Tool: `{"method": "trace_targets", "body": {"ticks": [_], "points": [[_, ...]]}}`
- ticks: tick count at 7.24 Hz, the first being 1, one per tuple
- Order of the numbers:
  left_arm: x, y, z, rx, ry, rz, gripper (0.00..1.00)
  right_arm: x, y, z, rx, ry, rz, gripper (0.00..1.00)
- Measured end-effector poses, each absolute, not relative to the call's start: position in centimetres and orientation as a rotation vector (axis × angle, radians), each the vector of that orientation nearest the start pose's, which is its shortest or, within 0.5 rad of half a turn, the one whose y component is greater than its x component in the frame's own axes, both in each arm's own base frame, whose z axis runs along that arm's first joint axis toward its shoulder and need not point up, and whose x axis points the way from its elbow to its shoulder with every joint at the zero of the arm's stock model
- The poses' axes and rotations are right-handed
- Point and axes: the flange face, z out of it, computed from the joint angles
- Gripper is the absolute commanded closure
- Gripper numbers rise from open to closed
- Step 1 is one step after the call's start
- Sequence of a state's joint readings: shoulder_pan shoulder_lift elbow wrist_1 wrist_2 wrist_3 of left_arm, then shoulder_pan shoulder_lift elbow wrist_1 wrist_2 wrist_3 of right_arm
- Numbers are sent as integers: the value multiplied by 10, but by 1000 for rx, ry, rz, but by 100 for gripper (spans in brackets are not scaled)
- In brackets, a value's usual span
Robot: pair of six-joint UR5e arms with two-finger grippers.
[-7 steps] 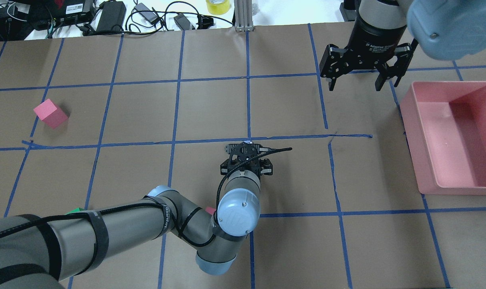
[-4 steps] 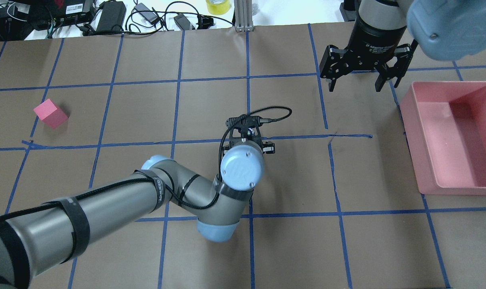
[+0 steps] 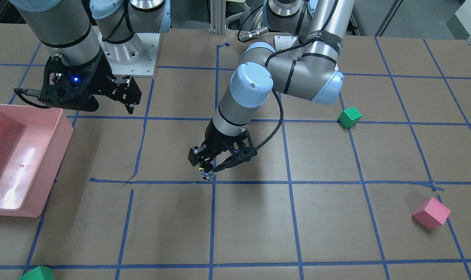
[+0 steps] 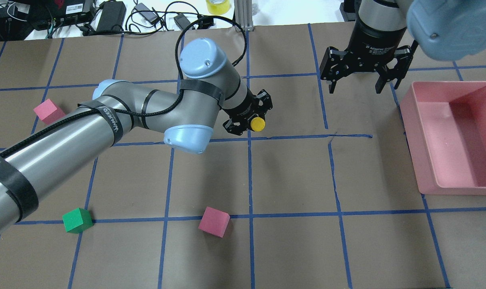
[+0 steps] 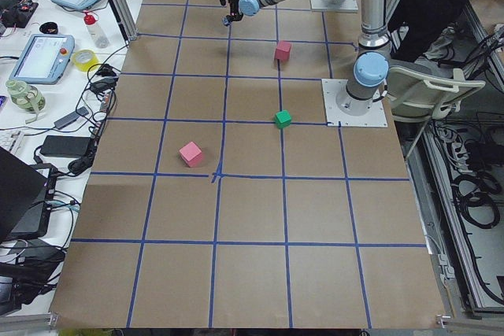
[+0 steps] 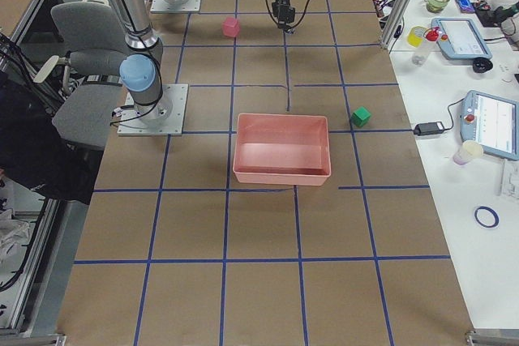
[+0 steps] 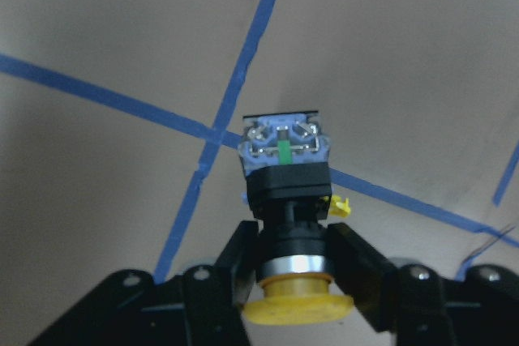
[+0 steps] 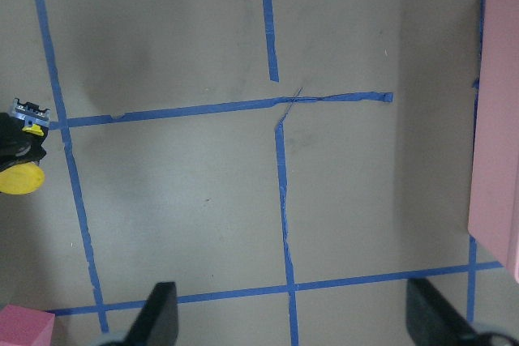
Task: Align button upright
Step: 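Lift and rotate the switch with the left gripper, yellow cap up, then set the switch upright on the table and open the left gripper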
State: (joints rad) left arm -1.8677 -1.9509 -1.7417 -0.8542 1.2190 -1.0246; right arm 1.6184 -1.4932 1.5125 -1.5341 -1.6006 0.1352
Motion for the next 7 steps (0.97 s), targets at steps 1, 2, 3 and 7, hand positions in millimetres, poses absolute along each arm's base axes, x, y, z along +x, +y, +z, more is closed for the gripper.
{"method": "trace_targets", "body": {"ticks": [1, 2, 3, 7], "points": [[-321, -542, 267, -1402, 3265, 396, 100, 155, -512, 474, 137, 3172, 85, 0], [-303, -554, 256, -1561, 3223, 649, 100, 155, -512, 473, 137, 3172, 85, 0], [-286, -563, 244, -1684, 3172, 857, 100, 155, -512, 473, 137, 3172, 86, 0], [-270, -578, 180, -1761, 3045, 1103, 93, 156, -514, 474, 139, 3164, 68, 1]]}}
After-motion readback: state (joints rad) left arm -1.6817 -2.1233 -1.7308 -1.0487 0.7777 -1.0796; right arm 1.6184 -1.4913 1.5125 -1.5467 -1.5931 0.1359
